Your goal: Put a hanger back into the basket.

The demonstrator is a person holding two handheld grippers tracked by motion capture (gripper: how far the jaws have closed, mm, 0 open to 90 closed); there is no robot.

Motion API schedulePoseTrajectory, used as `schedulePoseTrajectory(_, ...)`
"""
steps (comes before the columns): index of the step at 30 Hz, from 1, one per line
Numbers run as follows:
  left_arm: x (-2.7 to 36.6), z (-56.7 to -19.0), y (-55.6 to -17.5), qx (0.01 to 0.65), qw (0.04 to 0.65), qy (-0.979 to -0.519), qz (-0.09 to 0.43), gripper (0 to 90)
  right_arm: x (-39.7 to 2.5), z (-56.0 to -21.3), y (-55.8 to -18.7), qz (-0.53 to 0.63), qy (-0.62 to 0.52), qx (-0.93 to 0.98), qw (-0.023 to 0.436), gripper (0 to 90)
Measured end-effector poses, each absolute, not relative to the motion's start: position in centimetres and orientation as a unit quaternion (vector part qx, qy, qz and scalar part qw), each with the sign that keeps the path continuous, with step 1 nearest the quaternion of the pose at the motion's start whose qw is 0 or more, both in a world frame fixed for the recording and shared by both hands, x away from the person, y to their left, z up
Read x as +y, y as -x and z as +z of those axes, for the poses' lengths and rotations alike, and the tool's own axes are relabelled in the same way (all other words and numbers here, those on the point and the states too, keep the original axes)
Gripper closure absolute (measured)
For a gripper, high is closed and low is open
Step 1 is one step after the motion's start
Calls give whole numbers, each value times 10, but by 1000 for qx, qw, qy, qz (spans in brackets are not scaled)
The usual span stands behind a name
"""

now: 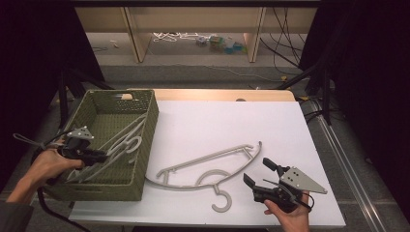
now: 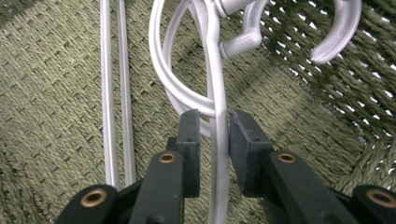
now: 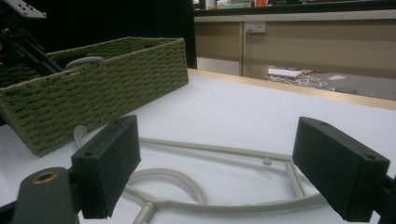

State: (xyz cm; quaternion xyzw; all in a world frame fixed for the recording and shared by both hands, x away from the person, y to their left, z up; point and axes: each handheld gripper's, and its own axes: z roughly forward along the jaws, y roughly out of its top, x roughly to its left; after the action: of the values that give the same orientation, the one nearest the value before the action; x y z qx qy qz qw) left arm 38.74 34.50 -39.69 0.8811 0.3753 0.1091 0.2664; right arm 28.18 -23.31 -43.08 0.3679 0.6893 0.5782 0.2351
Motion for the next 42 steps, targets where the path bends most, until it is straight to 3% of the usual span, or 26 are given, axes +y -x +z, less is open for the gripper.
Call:
schedulePoseTrajectory(7, 346, -387, -381, 417, 331, -833, 149, 471, -233, -431, -282, 583, -366, 685, 238, 158)
schedulePoseTrajectory(15, 322, -364, -360, 416, 404, -798, 166, 331, -233, -432, -283, 581, -367, 686, 240, 159)
schedulePoseTrajectory(28, 257, -341, -327, 366, 488, -770, 188, 256, -234, -431, -282, 582, -366, 687, 235, 158)
schedulePoseTrajectory(42, 199, -326, -291, 316, 497, -788, 180, 243, -232, -431, -282, 587, -362, 685, 235, 158)
